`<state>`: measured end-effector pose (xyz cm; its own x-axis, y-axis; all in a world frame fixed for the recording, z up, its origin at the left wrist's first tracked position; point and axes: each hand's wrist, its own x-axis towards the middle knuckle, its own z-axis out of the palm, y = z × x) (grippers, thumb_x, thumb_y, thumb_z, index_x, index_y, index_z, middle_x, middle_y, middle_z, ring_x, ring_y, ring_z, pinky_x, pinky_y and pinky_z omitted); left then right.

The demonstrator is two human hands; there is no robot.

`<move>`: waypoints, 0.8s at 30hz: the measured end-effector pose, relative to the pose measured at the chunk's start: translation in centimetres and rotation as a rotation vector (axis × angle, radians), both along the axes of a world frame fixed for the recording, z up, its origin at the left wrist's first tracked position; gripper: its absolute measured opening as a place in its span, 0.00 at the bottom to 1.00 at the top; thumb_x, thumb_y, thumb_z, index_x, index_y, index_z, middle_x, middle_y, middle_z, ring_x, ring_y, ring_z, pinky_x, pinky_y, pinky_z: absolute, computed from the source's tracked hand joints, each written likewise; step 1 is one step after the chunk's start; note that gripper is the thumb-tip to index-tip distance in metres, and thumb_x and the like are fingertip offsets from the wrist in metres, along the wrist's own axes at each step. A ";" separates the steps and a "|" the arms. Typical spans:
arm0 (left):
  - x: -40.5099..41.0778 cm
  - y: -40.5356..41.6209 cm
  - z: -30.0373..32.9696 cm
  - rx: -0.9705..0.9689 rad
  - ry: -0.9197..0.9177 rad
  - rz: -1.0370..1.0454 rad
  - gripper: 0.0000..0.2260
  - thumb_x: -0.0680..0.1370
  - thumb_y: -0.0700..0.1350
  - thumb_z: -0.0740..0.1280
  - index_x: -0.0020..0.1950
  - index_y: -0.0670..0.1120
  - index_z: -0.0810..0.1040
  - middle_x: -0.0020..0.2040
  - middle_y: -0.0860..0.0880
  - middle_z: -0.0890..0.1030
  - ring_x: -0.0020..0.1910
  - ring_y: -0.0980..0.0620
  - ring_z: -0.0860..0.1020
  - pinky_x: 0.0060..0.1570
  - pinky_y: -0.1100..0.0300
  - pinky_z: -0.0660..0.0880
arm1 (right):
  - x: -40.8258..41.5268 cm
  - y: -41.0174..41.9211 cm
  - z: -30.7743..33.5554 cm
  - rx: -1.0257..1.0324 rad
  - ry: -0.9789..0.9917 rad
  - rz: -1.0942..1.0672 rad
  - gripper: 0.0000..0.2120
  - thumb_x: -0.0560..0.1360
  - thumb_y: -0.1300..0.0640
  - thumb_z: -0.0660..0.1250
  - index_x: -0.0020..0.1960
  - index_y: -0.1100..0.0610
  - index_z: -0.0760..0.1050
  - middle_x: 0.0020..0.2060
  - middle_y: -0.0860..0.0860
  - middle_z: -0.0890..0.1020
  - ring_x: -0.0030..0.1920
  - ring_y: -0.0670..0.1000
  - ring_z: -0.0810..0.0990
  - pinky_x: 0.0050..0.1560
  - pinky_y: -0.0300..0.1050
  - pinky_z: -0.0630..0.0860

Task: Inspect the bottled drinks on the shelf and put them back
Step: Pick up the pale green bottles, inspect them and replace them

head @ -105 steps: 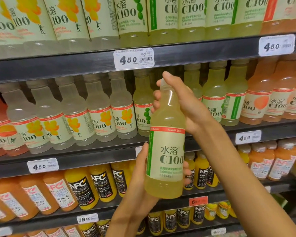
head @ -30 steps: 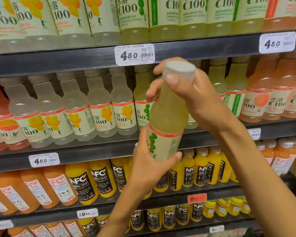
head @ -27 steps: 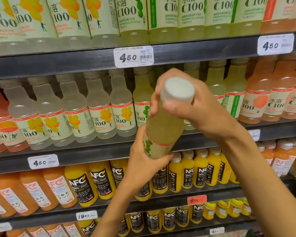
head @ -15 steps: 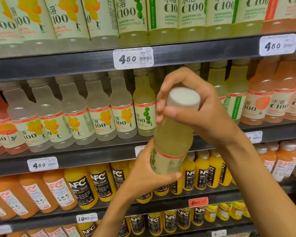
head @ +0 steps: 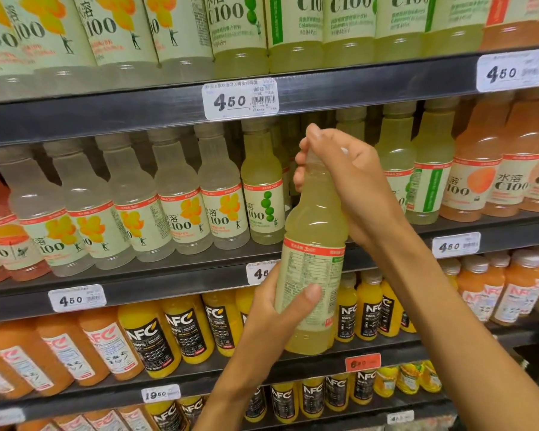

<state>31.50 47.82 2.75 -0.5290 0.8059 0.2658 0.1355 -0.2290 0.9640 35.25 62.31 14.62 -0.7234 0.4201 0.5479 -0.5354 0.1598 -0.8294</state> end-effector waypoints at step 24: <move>-0.1 0.3 0.4 0.084 -0.667 -0.529 0.33 0.79 0.65 0.52 0.64 0.37 0.72 0.46 0.40 0.81 0.39 0.46 0.80 0.41 0.54 0.78 | 0.1 -0.1 -0.5 -0.371 -0.029 0.477 0.12 0.77 0.48 0.61 0.56 0.55 0.72 0.36 0.52 0.79 0.37 0.50 0.80 0.39 0.44 0.78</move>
<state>31.43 48.17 3.11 -0.1556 0.9825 0.1023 -0.5992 -0.1763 0.7810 35.34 62.19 14.14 -0.8915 0.2052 0.4039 -0.4530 -0.3948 -0.7993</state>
